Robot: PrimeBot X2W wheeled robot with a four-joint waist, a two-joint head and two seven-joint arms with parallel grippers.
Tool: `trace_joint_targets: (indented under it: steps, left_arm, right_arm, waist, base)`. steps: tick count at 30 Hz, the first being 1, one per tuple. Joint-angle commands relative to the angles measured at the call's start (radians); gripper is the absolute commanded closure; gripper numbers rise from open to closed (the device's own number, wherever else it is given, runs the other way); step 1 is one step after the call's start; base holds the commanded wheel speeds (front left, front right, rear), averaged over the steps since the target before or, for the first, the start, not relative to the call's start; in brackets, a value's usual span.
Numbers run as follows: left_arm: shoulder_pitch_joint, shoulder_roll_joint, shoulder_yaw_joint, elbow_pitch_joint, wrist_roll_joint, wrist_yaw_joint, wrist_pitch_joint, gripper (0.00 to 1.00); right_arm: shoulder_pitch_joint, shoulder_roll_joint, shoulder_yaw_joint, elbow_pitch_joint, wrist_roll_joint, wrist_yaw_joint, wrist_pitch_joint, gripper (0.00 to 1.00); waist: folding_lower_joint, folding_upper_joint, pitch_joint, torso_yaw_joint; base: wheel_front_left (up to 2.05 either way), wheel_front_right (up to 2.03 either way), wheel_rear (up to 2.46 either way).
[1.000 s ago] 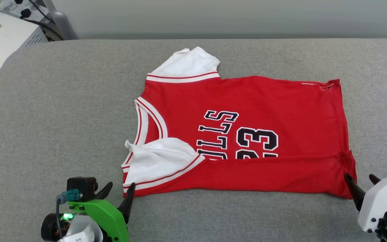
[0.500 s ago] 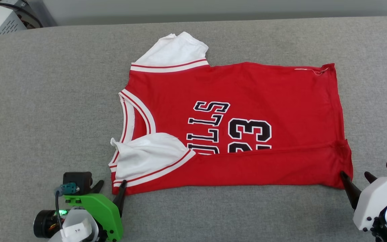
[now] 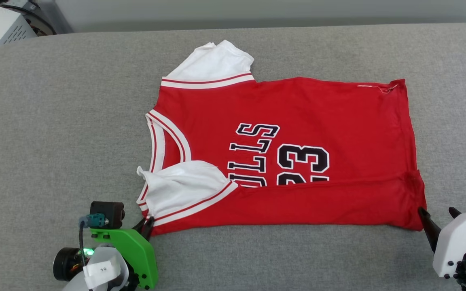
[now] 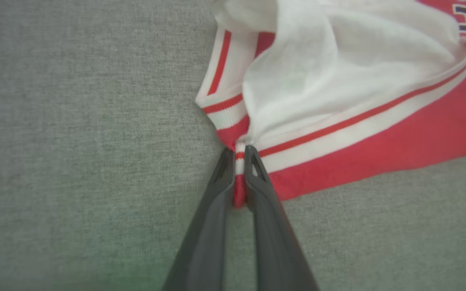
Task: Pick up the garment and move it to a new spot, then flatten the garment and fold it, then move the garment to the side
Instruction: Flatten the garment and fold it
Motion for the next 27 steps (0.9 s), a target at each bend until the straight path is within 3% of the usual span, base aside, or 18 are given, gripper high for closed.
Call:
trace_joint_targets:
  steps: [1,14,22,23,24,25,27]
  left_arm:
    - [0.045,-0.013,-0.026,0.024,-0.01,-0.004,0.008,1.0]
    - [0.027,-0.007,-0.008,-0.212,0.004,0.014,-0.032,1.0]
    - [0.033,0.011,-0.005,-0.275,0.011,0.034,-0.022,1.0]
    - [0.034,0.012,-0.005,-0.277,0.011,0.035,-0.021,1.0]
    - [0.035,0.014,-0.005,-0.277,0.011,0.036,-0.019,1.0]
    - [0.035,0.016,-0.006,-0.277,0.011,0.036,-0.018,1.0]
    - [0.038,0.018,-0.008,-0.273,0.01,0.036,-0.015,1.0]
  right_arm:
    - [-0.015,-0.009,0.0,0.006,-0.02,-0.008,0.0,0.0]
    - [-0.052,0.021,-0.039,0.132,-0.073,-0.008,0.038,0.0]
    - [-0.061,0.053,-0.057,0.231,-0.105,-0.008,0.05,0.0]
    - [-0.062,0.055,-0.057,0.241,-0.103,-0.008,0.054,0.05]
    - [-0.065,0.056,-0.058,0.246,-0.102,-0.008,0.055,0.56]
    - [-0.068,0.057,-0.059,0.253,-0.101,-0.008,0.052,1.0]
    - [-0.071,0.056,-0.058,0.266,-0.102,-0.008,0.046,1.0]
  waist:
    - [0.0,0.0114,-0.022,0.021]
    - [0.0,0.0114,-0.017,0.088]
    - [0.0,0.0114,0.006,0.102]
    - [0.0,0.0114,0.008,0.102]
    - [0.0,0.0114,0.008,0.102]
    - [0.0,0.0114,0.007,0.101]
    - [0.0,0.0114,0.003,0.099]
  base:
    - [0.0,0.0,0.0]
    - [0.0,0.0,0.0]
    - [0.0,0.0,0.0]
    - [0.0,0.0,0.0]
    - [0.0,0.0,0.0]
    - [0.0,0.0,0.0]
    - [0.0,0.0,0.0]
